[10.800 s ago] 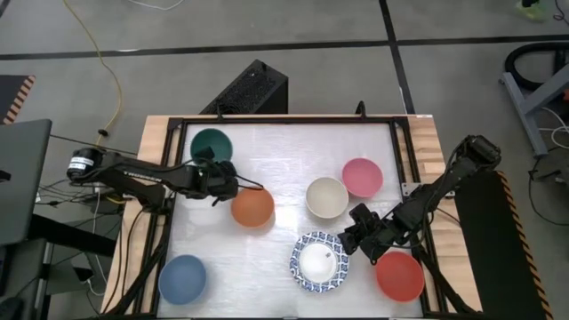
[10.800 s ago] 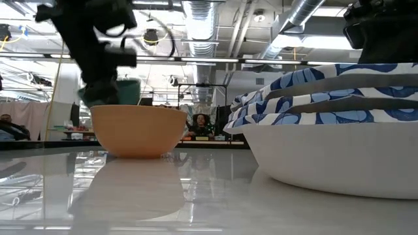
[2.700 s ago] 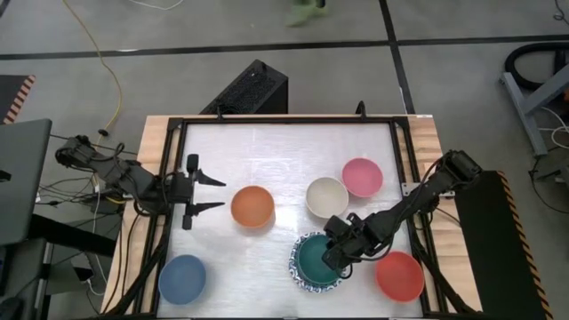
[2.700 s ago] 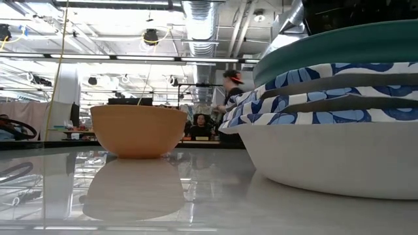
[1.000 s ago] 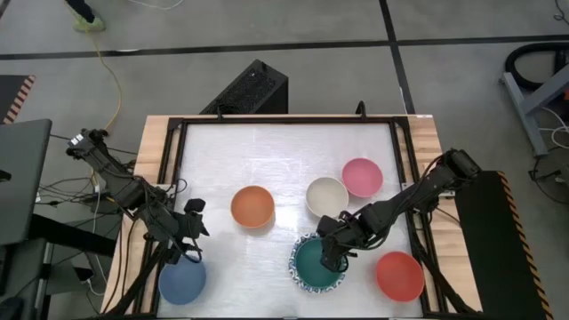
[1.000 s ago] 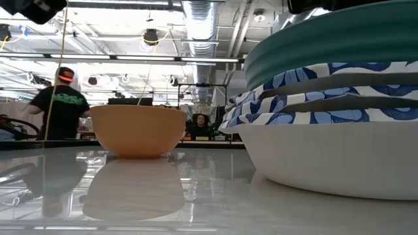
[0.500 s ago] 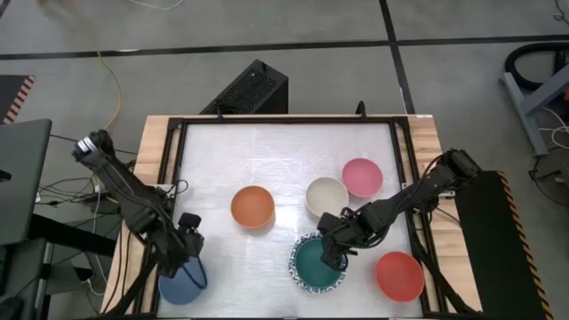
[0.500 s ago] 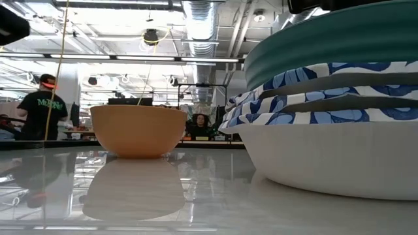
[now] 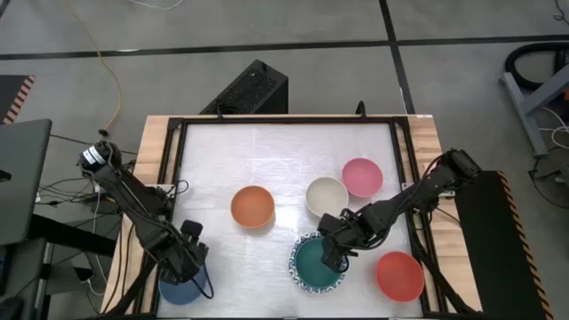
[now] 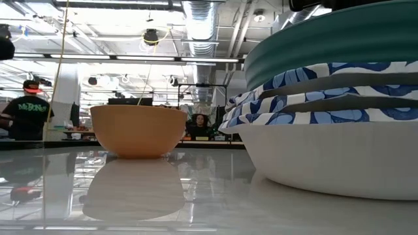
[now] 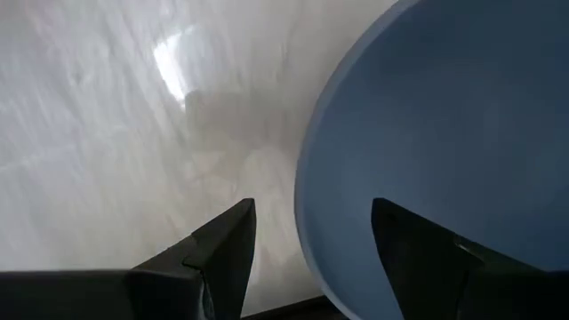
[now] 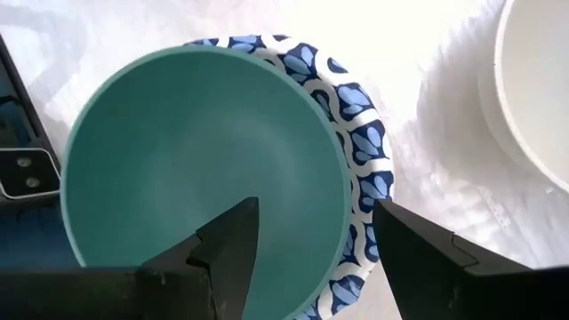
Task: Nest bowls inside each other
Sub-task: Stack the blue bowl into the green bowl
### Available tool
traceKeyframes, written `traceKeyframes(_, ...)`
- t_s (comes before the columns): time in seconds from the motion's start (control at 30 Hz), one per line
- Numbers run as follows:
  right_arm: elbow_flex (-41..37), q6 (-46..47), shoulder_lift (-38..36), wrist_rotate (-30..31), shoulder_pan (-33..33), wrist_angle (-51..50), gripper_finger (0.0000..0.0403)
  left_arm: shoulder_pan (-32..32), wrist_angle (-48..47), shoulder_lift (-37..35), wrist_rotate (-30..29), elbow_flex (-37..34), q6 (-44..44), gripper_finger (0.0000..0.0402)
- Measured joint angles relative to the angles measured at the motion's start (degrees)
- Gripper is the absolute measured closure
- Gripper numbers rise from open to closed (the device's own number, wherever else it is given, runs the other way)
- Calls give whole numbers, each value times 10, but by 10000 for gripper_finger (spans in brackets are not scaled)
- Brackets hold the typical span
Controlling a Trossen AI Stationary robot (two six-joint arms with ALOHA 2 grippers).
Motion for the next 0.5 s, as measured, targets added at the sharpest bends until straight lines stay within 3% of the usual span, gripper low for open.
traceKeyframes(0.2,0,0,0,9,4,0,163,0,0,36,12,0,10,227)
traceKeyframes(0.5,0,0,0,10,4,0,163,1,2,59,11,-7,25,390)
